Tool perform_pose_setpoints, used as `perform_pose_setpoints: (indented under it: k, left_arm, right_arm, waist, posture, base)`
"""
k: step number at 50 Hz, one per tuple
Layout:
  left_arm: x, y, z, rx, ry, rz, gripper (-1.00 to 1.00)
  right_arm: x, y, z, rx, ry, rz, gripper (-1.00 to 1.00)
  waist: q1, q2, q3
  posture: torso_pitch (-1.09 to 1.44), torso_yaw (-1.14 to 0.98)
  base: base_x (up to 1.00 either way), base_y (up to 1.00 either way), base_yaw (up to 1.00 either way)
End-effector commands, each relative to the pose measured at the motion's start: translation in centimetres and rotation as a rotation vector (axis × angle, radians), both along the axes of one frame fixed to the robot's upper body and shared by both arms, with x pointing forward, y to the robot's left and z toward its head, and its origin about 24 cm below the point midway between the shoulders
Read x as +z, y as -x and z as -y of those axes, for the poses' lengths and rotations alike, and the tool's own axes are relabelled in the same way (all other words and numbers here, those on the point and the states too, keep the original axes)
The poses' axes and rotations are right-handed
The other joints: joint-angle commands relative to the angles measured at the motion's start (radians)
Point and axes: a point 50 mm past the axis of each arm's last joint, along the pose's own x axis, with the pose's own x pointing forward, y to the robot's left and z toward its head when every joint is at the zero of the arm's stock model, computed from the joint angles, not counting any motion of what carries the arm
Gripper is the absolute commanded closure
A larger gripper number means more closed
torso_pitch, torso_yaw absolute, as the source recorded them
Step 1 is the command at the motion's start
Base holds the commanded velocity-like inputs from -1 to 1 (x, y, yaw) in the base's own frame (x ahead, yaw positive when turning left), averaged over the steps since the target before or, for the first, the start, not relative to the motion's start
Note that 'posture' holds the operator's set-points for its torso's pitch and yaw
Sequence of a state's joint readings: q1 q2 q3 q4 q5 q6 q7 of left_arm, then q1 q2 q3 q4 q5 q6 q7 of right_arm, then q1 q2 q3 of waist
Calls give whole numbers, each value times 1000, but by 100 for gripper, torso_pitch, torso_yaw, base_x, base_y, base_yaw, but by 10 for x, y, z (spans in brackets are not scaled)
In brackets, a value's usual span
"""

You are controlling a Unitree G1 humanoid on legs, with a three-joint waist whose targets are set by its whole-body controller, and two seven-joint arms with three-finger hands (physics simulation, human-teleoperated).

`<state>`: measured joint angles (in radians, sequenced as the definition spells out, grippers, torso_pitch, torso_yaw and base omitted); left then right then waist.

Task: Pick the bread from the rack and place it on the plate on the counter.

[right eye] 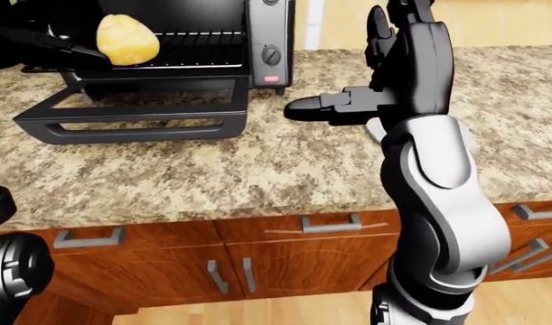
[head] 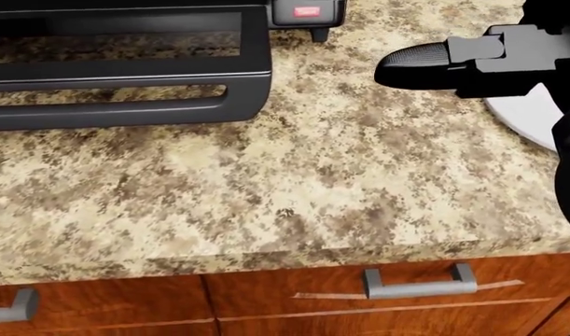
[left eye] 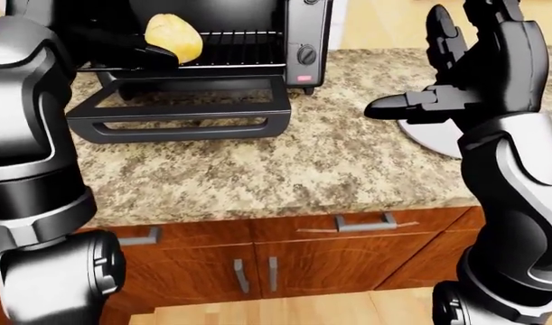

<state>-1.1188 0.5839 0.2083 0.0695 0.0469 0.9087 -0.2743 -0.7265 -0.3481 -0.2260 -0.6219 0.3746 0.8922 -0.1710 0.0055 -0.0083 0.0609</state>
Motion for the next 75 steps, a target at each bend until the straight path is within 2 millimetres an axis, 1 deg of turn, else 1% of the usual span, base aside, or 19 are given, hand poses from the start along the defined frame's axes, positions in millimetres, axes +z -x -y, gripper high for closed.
perform_pose_setpoints:
  k: [1, 5, 16, 33, 37, 43, 59, 75]
  left_arm:
    - [19, 7, 0, -1, -20, 95, -100]
    - [20, 3, -6, 26, -29, 85, -100]
    - [16, -11, -10, 29, -13, 62, -100]
    - [9, -34, -3, 22, -27, 37, -100]
    - [6, -36, -1, 11, -32, 29, -100]
    - [7, -38, 1, 6, -35, 27, -100]
    - [-2, -48, 9, -18, -53, -4, -100]
    - [-8, -57, 14, -32, -61, -21, -100]
  right_arm:
    - [13, 7, 0, -4, 2, 80, -100]
    - [12, 7, 1, -5, 3, 79, -100]
    - [12, 9, 3, -12, 3, 80, -100]
    - [14, 7, 5, -16, 6, 81, -100]
    - [14, 9, 6, -18, 4, 82, -100]
    - [13, 9, 7, -20, 3, 81, -100]
    - [9, 11, 10, -26, 1, 75, -100]
    - [12, 11, 10, -25, 5, 79, -100]
  waist:
    - [1, 1, -29]
    - [0, 1, -32]
    - [0, 0, -37]
    - [-1, -2, -38]
    - [-1, -3, -38]
    - [-1, -4, -37]
    - [1, -7, -38]
    - [2, -9, -41]
  posture:
    - [0, 0]
    - [0, 0]
    - [0, 0]
    - [0, 0]
    - [0, 0]
    - [0, 0]
    - [0, 0]
    - [0, 0]
  base:
    - [0, 0, 0]
    - [0, 0, 0]
    - [0, 0, 0]
    - [0, 0, 0]
    - [0, 0, 0]
    - [0, 0, 0]
    - [0, 0, 0]
    - [0, 0, 0]
